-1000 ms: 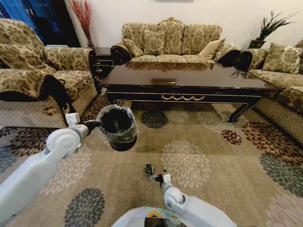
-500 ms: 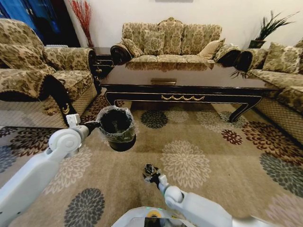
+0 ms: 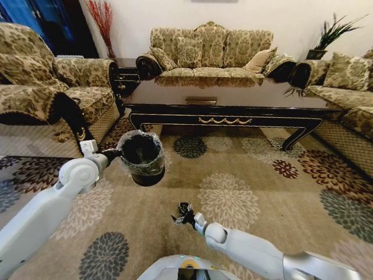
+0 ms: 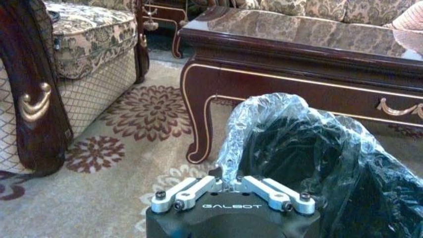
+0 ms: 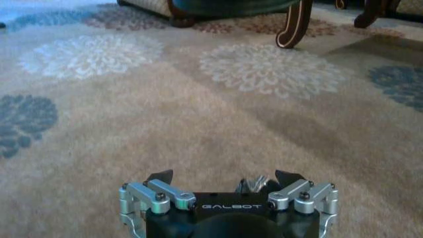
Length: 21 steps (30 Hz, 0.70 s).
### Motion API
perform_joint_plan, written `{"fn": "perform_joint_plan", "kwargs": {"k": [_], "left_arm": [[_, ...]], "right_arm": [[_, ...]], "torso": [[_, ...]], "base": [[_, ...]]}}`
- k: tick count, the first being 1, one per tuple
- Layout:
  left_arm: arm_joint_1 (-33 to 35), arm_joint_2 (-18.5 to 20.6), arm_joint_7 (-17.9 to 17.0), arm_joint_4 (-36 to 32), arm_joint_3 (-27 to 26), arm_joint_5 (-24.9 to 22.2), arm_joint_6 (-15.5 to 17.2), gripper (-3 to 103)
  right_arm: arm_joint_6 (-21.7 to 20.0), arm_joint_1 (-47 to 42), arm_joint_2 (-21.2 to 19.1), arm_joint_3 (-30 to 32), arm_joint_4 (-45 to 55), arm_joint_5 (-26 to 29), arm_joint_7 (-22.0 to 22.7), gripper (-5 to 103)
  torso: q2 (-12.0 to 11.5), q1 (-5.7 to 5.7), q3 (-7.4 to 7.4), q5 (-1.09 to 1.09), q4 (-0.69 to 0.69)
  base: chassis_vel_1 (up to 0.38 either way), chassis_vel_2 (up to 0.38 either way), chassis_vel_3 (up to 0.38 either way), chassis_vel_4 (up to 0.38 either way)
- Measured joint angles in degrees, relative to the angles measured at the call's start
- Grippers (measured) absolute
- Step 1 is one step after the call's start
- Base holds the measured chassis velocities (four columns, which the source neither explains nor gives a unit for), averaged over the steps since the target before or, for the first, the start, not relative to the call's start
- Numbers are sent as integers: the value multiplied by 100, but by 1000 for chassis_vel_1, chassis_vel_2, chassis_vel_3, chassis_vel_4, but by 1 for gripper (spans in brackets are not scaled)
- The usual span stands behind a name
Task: Move to the front of the table and pick up the trash from the floor, then place it into the trash bin.
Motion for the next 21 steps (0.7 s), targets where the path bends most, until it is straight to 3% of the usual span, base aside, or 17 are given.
{"fn": "perform_joint_plan", "kwargs": {"k": [10,18,21], "left_arm": [[25,-42,2,-18,2,32,0,3],[34,-33,3,-58,4,41,-9,3],[37,-31,2,-65,4,49,-13,3]], "right_arm": [[-286,-54,203,-8,-274,20,457,103],[-577,-166,189,116,-168,386,767,86],[-585,-245,190,140,-133,423,781,70]], "torso": [[-1,0,0,1,2],[-1,0,0,0,0],[-1,0,0,0,0]], "base": [[0,0,0,0],[0,0,0,0],[0,0,0,0]]}}
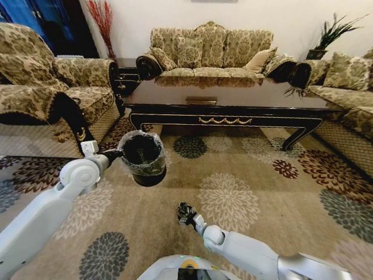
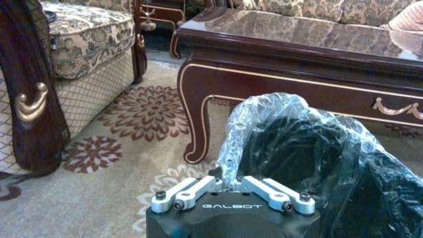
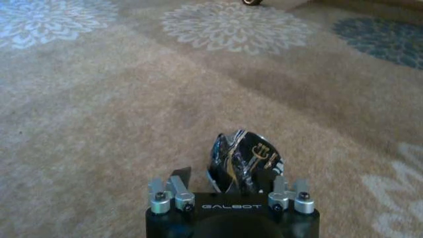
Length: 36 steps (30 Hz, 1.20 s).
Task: Move to the front of the table and pick up the trash from the floor, then place it into the trash bin.
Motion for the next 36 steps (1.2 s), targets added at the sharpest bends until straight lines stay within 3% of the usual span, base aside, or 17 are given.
{"fn": "perform_joint_plan", "kwargs": {"k": [3,4,6,8,10,13,14,20,28,34,36], "left_arm": [[1,1,0,-5,2,5,-5,3],[1,2,0,-9,6,5,-7,3],[1,1,0,-9,17,12,-10,3],[0,-4,0,-5,30,21,-12,3],[-3,-17,0,-2,44,25,-13,3],[-4,-25,0,-3,61,27,-13,3],[-4,-27,0,-3,64,29,-13,3],[6,-27,0,4,78,43,-13,3],[132,-139,1,-36,293,212,21,3],[129,-194,30,1,430,286,40,3],[123,-215,57,28,474,307,46,3]], "right_arm": [[2,-32,3,12,0,-7,0,64],[8,-50,8,22,-2,-10,0,53],[19,-63,10,36,-7,-23,0,47],[37,-66,13,52,-9,-34,-1,47],[60,-61,13,65,-9,-41,-2,32],[96,-49,9,93,-5,-59,-3,26],[132,-48,-3,131,14,-77,-4,18],[462,-102,18,588,225,51,28,15],[763,513,-28,1953,571,436,-19,15],[1470,1067,12,2373,593,880,-320,15],[1866,1249,117,2412,631,1036,-663,15]], "torso": [[0,0,0,0,0],[0,0,0,0,0],[0,0,0,0,0],[0,0,0,0,0],[0,0,0,0,0],[0,0,-1,0,0],[0,0,-1,0,0],[0,0,0,2,-1],[0,0,0,0,0],[0,0,0,0,0],[0,0,0,0,-1]], "base": [[0,0,0,0],[0,0,0,0],[0,0,0,0],[0,0,0,0],[0,0,0,0],[0,0,0,0],[0,0,0,0],[0,0,0,0],[0,0,0,0],[0,0,0,0],[0,0,0,0]]}}
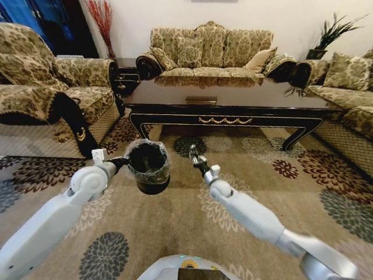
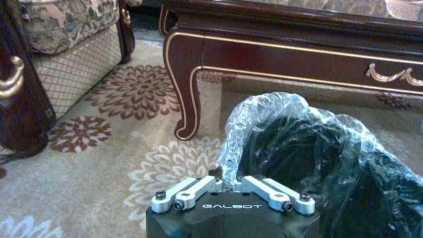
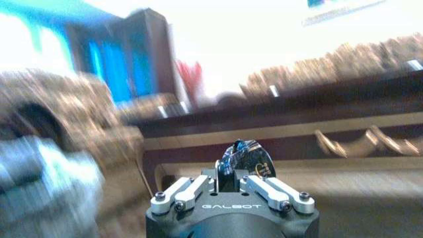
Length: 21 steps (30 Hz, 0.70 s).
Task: Move to the front of the table and pick up the trash from the floor, then place it into the trash bin.
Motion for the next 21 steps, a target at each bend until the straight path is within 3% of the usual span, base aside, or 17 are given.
{"fn": "perform_joint_plan", "kwargs": {"k": [1,4,9,11,18,21], "left_arm": [[0,0,0,0,0,0,0,3],[-29,-78,66,32,31,1,9,3],[-57,-113,87,70,34,2,9,3],[-66,-133,90,94,13,2,7,3],[-85,-147,102,137,-42,3,-6,3],[-91,-138,135,153,-55,2,-14,3]], "right_arm": [[0,0,0,0,0,0,0,15],[534,219,118,-110,335,367,-964,15],[694,418,146,-568,729,507,-1515,15],[747,573,272,-995,865,497,-1633,15],[741,655,580,-1464,797,279,-1575,13],[705,655,642,-1515,612,156,-1508,22]], "torso": [[0,0,0,0,0],[0,0,0,-1,3],[0,0,0,0,-1],[0,0,0,-1,0],[0,0,0,0,3],[0,0,0,-1,0]], "base": [[0,0,0,0],[0,0,0,0],[0,0,0,0],[0,0,0,0],[0,0,0,0],[0,0,0,0]]}}
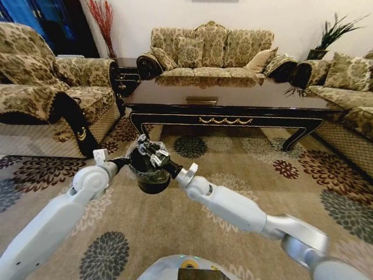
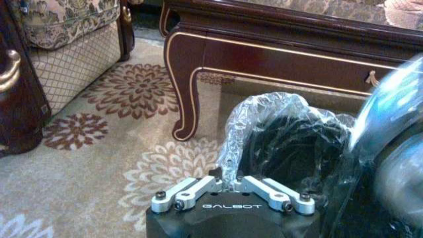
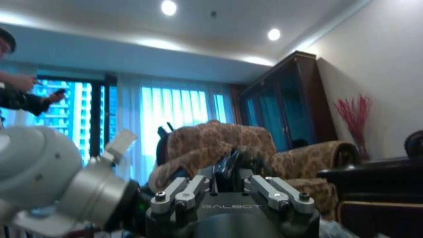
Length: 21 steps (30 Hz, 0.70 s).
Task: Move to the front of the table and pick up the trash from the floor, then place it into the trash bin.
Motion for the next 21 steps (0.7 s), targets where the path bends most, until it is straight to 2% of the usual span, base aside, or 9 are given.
{"fn": "perform_joint_plan", "kwargs": {"k": [7,9,10,12,14,16,17,20,21], "left_arm": [[-38,24,30,29,-1,-9,-5,3],[-30,6,32,44,5,-4,-6,3],[-30,6,32,44,5,-4,-6,3],[45,-76,35,71,27,54,-8,3],[82,-101,41,89,35,94,-7,3],[181,-218,67,175,48,212,-9,3],[181,-218,67,175,48,212,-9,3],[215,-532,9,341,47,194,-25,3],[215,-532,9,341,47,194,-25,3]], "right_arm": [[-69,26,-28,15,-104,3,27,49],[-182,-48,-39,167,-140,9,252,61],[-182,-48,-39,167,-140,9,252,61],[-393,-229,-20,557,-217,-7,840,72],[-454,-281,-24,695,-251,-43,1051,72],[-627,-452,-129,1133,-339,-154,1544,83],[-627,-452,-129,1133,-339,-154,1544,83],[-786,-701,-311,1645,-352,-192,1957,97],[-786,-701,-311,1645,-352,-192,1957,97]], "torso": [[0,0,0,1,1],[0,0,0,1,1],[0,0,0,1,1],[0,0,0,1,1],[0,0,0,1,0],[0,0,0,2,3],[0,0,0,2,3],[0,0,0,2,1],[0,0,0,2,1]], "base": [[0,0,0,0],[0,0,0,0],[0,0,0,0],[0,0,0,0],[0,0,0,0],[0,0,0,0],[0,0,0,0],[0,0,0,0],[0,0,0,0]]}}
